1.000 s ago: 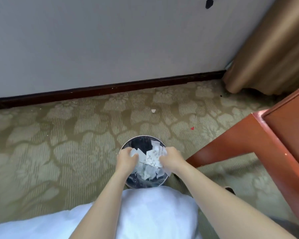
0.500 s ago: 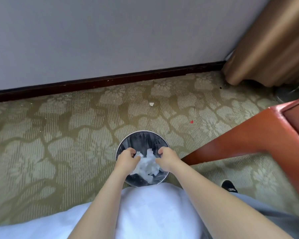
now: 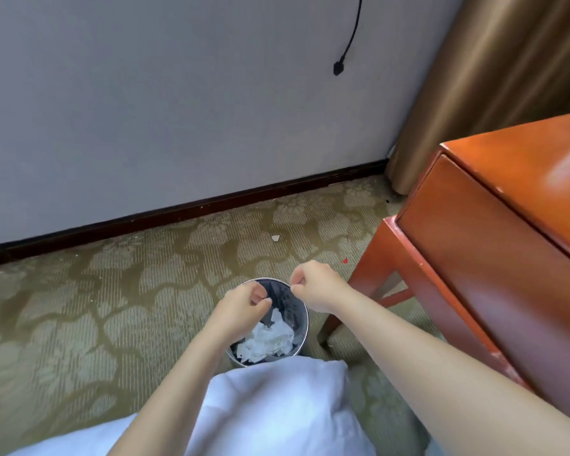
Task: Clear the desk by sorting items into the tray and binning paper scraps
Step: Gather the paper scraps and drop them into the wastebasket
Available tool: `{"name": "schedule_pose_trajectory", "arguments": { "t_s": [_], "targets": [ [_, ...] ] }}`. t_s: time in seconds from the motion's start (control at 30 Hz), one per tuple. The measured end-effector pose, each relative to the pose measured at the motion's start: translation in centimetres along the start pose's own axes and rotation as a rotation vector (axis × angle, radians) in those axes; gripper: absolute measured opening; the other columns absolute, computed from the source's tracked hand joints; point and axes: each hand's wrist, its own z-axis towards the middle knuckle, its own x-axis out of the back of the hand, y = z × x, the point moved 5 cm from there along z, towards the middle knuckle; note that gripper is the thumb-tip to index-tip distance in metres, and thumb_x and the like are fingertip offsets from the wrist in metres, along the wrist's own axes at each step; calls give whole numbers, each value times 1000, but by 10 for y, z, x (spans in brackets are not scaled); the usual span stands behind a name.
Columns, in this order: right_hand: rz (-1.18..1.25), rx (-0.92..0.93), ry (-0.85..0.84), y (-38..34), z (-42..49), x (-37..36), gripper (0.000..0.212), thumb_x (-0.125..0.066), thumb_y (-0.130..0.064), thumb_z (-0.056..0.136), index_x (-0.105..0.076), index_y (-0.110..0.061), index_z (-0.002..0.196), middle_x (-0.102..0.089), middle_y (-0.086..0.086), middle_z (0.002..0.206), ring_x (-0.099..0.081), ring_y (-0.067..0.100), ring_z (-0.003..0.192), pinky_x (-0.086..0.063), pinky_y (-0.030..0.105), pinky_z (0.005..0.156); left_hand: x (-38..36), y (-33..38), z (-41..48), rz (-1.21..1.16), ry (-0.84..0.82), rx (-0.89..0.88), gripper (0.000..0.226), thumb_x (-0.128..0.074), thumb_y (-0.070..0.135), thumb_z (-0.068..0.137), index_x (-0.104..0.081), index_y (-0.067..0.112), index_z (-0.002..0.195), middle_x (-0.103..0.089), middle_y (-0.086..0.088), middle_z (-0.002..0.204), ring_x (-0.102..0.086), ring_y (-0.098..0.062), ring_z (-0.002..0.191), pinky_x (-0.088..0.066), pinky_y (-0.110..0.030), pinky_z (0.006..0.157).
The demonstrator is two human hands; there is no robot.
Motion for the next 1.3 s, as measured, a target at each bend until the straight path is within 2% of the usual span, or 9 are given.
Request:
{"name": "schedule_pose_trajectory", "arguments": {
  "t_s": [0.23,0.4,0.53,0.63,0.73,0.87,0.93,1.17,1.3],
  "targets": [
    [-108,140,157,-36,-80,84,17,-52,-21,88,-66,-25,97,-66,2,110,-61,27,103,-50,36,89,66,100,-63,195,-10,-234,25,-50,34,93,-60,20,112,-64,6,114,-58,-12,103,-44,-24,88],
    [-163,230,252,-53,-148,144,19,-51,-21,89,-65,-25,101,-66,2,109,-61,27,101,-52,38,89,100,170,-111,308,10,-331,25,-47,39,93,-58,26,111,-63,10,112,-59,-13,101,-49,-34,91],
    [-207,263,346,-42,-210,183,24,-49,-23,93,-63,-23,111,-64,0,114,-59,25,102,-51,39,90,102,224,-151,389,14,-424,26,-44,41,93,-57,28,111,-57,17,102,-66,-16,94,-50,-33,88],
    [-251,254,388,-18,-258,204,26,-49,-22,93,-62,-24,117,-63,-1,116,-59,23,102,-53,38,88,88,264,-180,422,5,-531,28,-45,44,92,-57,30,112,-59,16,106,-63,-14,99,-51,-33,89],
    [-259,220,418,18,-303,219,23,-52,-23,94,-62,-25,114,-64,-3,110,-61,16,95,-55,30,83,64,302,-204,467,-9,-654,29,-47,43,92,-58,29,115,-62,12,113,-58,-8,103,-48,-28,90],
    [-244,109,442,79,-350,236,21,-53,-24,94,-60,-28,114,-60,-11,103,-59,9,89,-54,20,77,20,342,-224,485,-65,-780,29,-49,39,92,-58,24,115,-61,7,114,-54,-7,97,-45,-23,87],
    [-234,43,459,110,-370,245,21,-54,-24,94,-59,-31,114,-59,-11,105,-58,7,87,-51,14,72,-2,358,-227,526,-80,-830,30,-49,39,92,-57,24,117,-58,6,118,-52,-11,106,-42,-25,91],
    [-237,-181,396,206,-437,252,28,-58,-26,92,-56,-33,119,-57,-8,121,-57,8,100,-50,20,82,-71,410,-229,550,-119,-944,39,-51,41,91,-48,30,128,-41,7,138,-39,-14,127,-35,-31,107],
    [-199,-204,276,232,-455,238,34,-57,-30,92,-51,-34,126,-50,-9,125,-54,8,105,-49,24,89,-102,435,-229,565,-140,-956,42,-53,41,90,-46,30,130,-42,6,137,-41,-15,124,-38,-31,105]
  ]
}}
